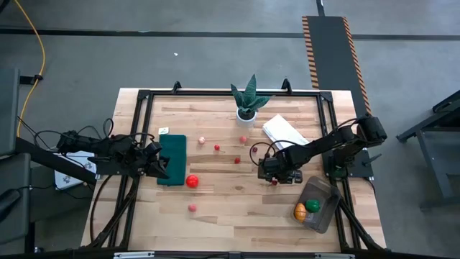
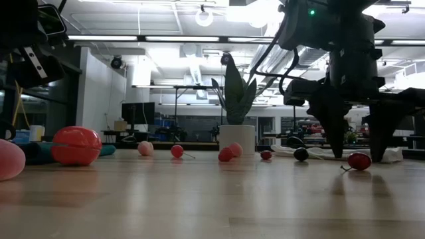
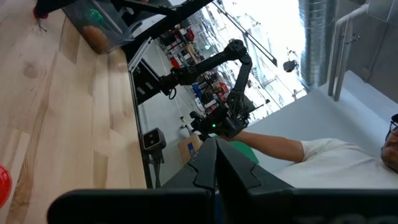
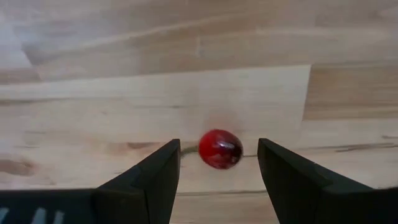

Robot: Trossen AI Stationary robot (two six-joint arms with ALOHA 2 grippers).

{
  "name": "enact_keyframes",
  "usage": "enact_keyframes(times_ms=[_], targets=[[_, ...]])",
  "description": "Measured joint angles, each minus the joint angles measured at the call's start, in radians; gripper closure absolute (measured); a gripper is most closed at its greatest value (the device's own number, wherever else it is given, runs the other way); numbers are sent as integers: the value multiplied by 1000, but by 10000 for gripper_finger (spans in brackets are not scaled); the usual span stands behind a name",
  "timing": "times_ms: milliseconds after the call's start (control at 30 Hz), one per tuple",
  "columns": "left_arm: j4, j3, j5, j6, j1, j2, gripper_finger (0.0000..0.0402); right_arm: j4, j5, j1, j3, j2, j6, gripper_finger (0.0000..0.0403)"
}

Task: Pick and placing Produce into tupperware
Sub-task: Put the bottom red cherry into the black bin

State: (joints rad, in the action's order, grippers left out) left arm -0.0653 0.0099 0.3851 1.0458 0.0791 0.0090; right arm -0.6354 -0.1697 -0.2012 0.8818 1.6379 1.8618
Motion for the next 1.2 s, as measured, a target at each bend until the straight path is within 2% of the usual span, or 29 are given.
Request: enact_keyframes(times_ms=[967, 1200], targets=[[0, 0, -2, -1, 0, 0, 401, 38, -13, 5, 1, 47, -11, 199], [0, 0, -2, -1, 0, 0, 401, 32, -16, 5, 1, 48, -27, 221]])
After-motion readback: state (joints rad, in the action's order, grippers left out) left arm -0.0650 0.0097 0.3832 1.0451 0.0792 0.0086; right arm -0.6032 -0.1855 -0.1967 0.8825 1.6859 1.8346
